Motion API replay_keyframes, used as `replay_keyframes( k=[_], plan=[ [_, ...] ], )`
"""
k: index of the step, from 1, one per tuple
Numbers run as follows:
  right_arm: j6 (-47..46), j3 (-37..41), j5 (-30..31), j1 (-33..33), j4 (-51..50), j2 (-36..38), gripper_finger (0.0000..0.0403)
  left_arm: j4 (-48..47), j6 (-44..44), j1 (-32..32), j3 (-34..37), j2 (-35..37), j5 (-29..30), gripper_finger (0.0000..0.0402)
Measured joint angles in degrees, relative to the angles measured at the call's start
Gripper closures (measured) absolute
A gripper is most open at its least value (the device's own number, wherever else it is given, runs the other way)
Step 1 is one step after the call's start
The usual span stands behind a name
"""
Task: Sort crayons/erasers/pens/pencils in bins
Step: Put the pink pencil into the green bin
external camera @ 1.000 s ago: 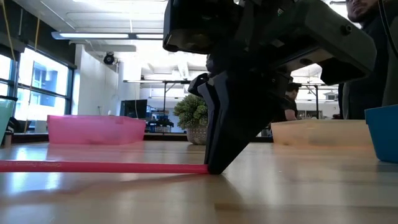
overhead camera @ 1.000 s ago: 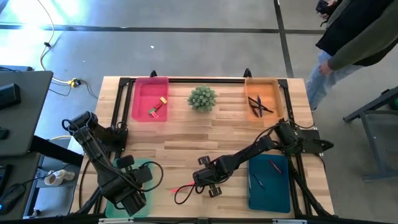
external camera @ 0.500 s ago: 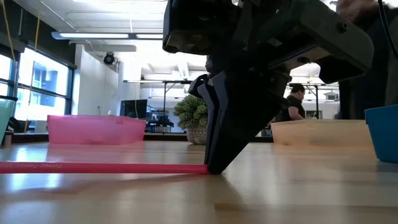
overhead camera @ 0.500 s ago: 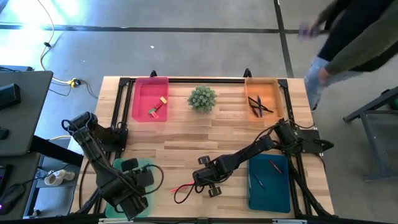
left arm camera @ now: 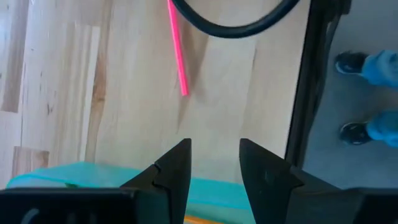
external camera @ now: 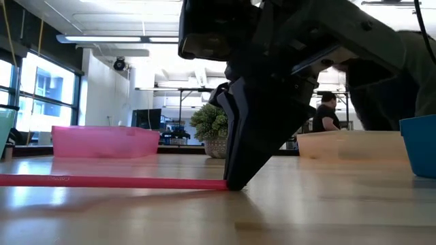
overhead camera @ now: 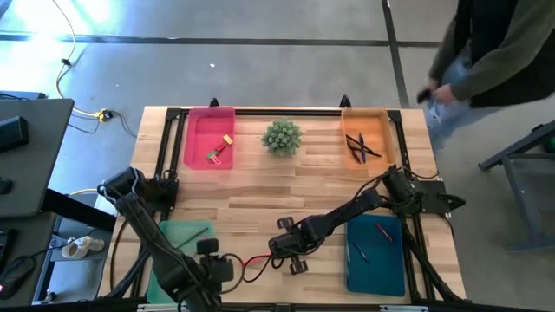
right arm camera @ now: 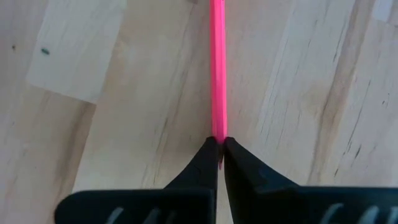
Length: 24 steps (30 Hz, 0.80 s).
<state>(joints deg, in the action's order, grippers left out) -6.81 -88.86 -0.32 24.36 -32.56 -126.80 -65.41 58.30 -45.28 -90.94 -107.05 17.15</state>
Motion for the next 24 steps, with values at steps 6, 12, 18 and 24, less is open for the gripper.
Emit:
replay_keyframes(
  k=[6,12,18,24],
  plan=[
    [-1.9,0.0,-0.1,0.0,0.1,0.0,0.0403,0.1,0.9,-1.3,0.0,-2.6,2.4,0.028],
    [-3.0,-0.1,-0.2,0.0,-0.5,0.0,0.0403,8.4,2.8,-2.1,6.0,-3.6,4.9,0.0285],
    [-6.0,0.0,-0.3,0.0,0.3,0.0,0.0403,17.3,-1.1,-0.3,12.0,-3.6,4.7,0.0301],
    [-6.3,0.0,-0.3,0.0,0.5,0.0,0.0403,17.7,-3.6,2.5,13.6,-3.6,4.2,0.0311]
  ],
)
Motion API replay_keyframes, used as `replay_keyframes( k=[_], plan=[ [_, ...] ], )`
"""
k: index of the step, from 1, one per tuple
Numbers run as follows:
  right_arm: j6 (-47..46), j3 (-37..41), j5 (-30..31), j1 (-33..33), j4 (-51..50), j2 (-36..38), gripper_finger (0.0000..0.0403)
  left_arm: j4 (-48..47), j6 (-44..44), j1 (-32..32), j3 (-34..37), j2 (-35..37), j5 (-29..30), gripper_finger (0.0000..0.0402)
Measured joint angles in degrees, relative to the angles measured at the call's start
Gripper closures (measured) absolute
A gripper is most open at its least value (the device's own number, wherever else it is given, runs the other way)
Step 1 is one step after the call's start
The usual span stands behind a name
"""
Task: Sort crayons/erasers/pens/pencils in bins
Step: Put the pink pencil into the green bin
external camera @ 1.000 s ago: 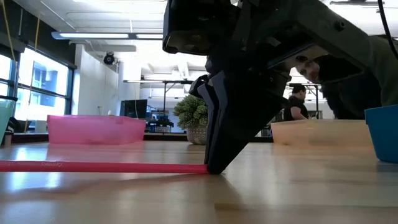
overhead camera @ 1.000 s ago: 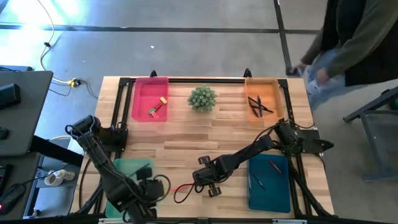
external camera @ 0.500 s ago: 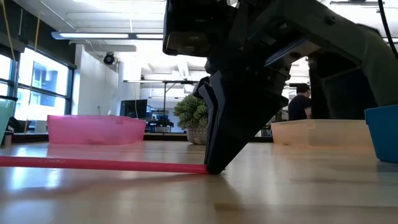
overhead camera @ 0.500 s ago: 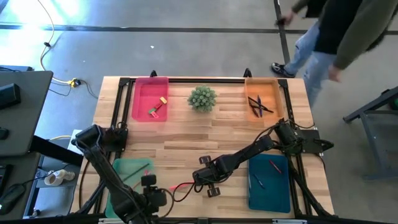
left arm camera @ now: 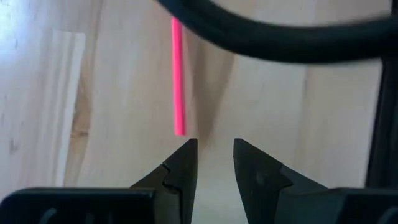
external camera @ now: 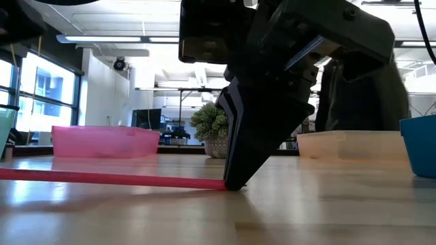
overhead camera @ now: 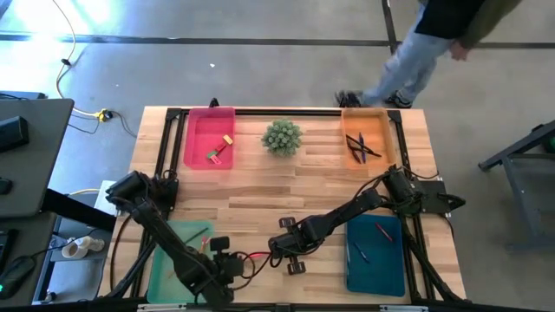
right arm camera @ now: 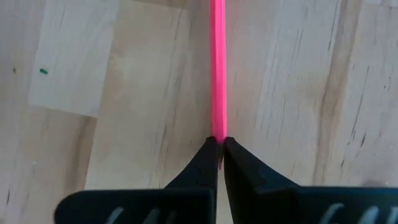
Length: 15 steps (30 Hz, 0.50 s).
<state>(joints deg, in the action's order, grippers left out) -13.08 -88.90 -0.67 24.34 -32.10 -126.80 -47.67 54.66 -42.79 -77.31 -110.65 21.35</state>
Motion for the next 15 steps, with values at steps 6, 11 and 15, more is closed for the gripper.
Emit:
replay_keyframes(
  k=[6,11,15],
  plan=[
    [-0.4,0.0,0.0,0.0,0.1,0.0,0.0403,2.5,-5.7,3.0,2.0,0.0,-5.0,0.0311],
    [-0.4,0.0,0.0,0.0,0.2,0.0,0.0403,6.0,-6.6,4.5,3.8,0.0,-6.4,0.0312],
    [-0.4,0.0,0.0,0.0,0.2,0.0,0.0403,6.0,-7.5,5.4,3.8,0.1,-6.4,0.0312]
  ],
)
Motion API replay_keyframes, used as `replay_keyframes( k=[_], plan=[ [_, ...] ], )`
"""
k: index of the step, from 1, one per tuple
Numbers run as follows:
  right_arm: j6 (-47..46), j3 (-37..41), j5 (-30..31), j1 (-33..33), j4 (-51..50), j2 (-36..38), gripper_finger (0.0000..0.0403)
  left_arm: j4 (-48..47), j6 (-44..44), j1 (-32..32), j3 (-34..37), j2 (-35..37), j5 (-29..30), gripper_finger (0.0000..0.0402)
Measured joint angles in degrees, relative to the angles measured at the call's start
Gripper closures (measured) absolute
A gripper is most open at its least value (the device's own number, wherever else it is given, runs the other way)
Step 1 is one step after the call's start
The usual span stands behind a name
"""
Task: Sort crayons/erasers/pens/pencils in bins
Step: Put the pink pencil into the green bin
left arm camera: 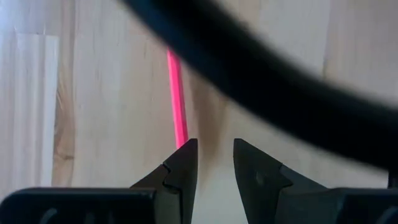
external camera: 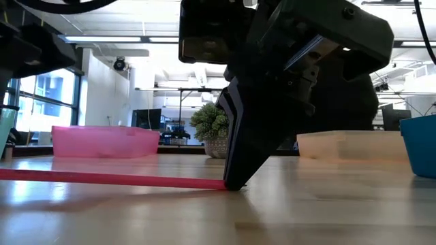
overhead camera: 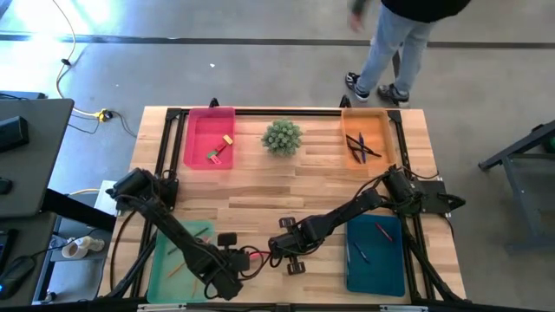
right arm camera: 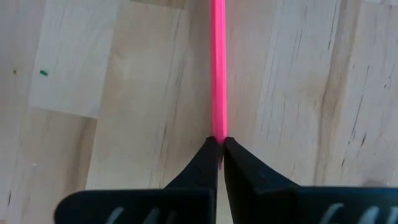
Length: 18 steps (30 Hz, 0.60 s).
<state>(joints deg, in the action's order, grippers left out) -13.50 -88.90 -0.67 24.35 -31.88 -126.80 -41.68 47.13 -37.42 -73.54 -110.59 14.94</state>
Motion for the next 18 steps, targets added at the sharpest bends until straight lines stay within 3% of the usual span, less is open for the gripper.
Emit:
replay_keyframes(
  k=[18],
  plan=[
    [0.3,0.0,0.3,0.0,0.1,0.0,0.0403,0.3,-5.8,4.1,0.0,-1.1,-3.7,0.0312]
  ],
)
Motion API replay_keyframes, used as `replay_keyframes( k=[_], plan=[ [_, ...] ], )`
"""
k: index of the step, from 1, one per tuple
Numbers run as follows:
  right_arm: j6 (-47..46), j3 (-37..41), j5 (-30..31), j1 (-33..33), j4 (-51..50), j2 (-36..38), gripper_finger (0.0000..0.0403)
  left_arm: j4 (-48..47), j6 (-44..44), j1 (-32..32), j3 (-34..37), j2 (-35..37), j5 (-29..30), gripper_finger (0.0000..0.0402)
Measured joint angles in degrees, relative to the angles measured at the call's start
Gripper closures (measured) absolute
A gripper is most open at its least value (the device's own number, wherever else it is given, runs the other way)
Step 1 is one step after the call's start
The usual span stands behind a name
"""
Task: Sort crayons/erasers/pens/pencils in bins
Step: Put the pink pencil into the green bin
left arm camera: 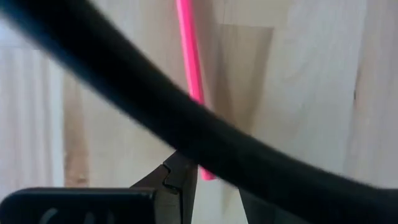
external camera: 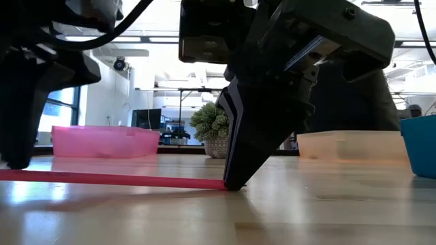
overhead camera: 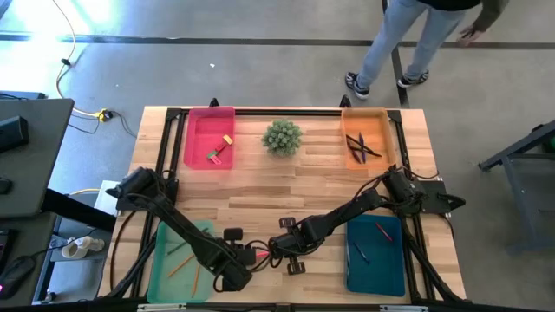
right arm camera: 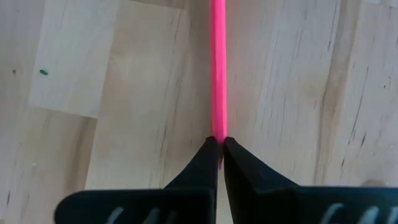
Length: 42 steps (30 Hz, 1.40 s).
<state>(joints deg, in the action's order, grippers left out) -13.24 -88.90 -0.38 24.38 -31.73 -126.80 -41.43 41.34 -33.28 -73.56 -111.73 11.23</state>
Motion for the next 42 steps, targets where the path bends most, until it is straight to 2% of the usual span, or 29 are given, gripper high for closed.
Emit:
replay_keyframes(
  k=[14,17,22,35,42],
  plan=[
    [0.0,0.0,0.2,0.0,0.3,0.0,0.0403,0.5,1.9,0.3,-0.1,-2.7,0.3,0.0313],
    [0.0,0.0,0.2,0.0,0.3,0.0,0.0403,0.6,1.9,0.2,-0.1,-2.7,0.4,0.0329],
    [-0.1,0.0,0.1,0.0,0.5,0.0,0.0403,0.8,2.7,-0.1,-0.1,-2.7,0.6,0.0388],
    [-2.3,0.0,0.8,0.2,0.3,0.7,0.0403,0.6,5.3,-1.0,-0.1,-2.7,0.6,0.0397],
    [-2.3,0.5,3.9,0.3,-3.0,5.0,0.0362,0.1,6.2,-1.2,0.1,-1.8,0.1,0.0398]
  ],
)
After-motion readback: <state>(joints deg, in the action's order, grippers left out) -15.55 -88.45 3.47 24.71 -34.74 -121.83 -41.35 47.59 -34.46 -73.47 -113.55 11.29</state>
